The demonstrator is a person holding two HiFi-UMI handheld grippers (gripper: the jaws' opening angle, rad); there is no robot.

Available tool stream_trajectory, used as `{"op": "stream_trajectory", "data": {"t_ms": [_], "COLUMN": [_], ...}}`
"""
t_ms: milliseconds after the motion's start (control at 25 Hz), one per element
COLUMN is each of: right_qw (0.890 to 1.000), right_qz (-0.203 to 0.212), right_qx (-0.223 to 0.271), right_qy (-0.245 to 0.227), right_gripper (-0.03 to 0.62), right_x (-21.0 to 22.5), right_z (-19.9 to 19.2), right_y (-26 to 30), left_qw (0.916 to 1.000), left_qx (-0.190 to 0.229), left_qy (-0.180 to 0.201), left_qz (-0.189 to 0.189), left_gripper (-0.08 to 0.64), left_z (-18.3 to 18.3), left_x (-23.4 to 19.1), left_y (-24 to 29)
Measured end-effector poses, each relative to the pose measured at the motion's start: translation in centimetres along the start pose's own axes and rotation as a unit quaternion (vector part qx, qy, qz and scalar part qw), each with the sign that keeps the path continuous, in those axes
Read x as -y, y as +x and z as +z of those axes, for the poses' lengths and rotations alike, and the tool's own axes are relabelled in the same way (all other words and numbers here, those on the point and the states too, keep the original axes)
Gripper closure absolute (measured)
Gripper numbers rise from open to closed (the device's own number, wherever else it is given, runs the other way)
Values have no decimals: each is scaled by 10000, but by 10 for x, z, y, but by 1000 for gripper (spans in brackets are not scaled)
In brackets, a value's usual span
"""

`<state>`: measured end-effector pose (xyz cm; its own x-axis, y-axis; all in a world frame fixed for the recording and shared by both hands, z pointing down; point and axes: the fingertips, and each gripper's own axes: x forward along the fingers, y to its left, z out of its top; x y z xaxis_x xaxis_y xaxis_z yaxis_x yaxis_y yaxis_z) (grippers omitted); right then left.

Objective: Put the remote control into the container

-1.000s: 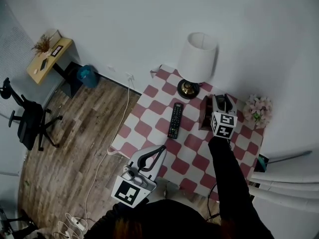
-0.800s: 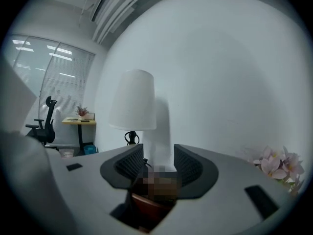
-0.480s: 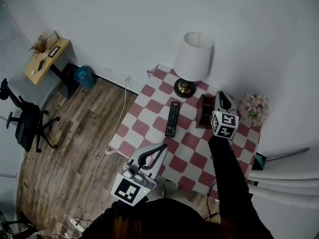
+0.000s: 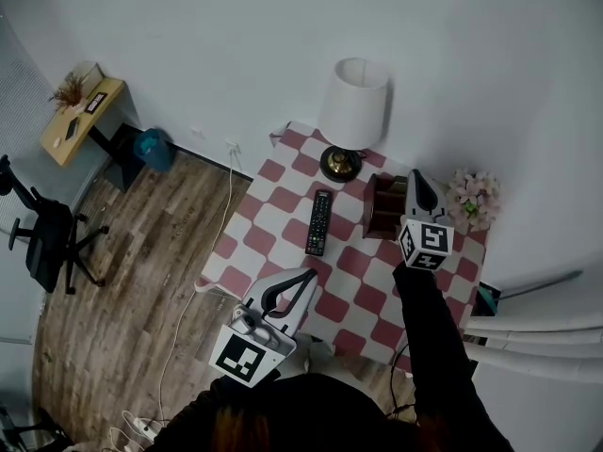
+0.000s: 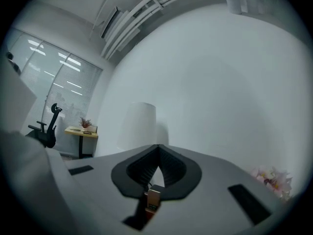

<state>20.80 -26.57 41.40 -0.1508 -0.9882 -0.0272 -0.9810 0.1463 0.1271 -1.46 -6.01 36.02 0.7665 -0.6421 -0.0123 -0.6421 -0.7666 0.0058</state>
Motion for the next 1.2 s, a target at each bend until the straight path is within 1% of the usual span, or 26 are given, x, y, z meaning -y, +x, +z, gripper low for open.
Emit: {"op": "stream_trajectory", "data": {"t_ms": [160,280,440,560,760,1000,1200], "right_qw": [9991,9979,9974,9973,9956,9962,9959], "right_qz": [142,208,260,236,233,340,478], "right_qx": [342,509,605,597,558,435,142], "right_qy": [224,344,301,351,714,679,759], "right_gripper": [576,577,576,576,577,576,576], "right_x": [-7,-13,-20,-26,-34,-50,-62], "right_z": [21,37,50,56,65,69,64], "right_y": [-21,-38,-61,-80,-113,-155,-187], "left_qw": [10000,10000,9999,9999,9996,9994,9993], "left_qx": [1,19,56,63,134,133,161], "left_qy": [-14,-36,-19,-48,-16,-28,-1], "left_qz": [-40,-80,-137,-149,-233,-327,-331], "left_gripper": [558,558,558,558,558,558,558], "left_z": [-1,0,0,0,2,0,-4], "left_x": [5,8,14,16,23,28,28], "left_y": [2,3,6,9,12,16,17]}}
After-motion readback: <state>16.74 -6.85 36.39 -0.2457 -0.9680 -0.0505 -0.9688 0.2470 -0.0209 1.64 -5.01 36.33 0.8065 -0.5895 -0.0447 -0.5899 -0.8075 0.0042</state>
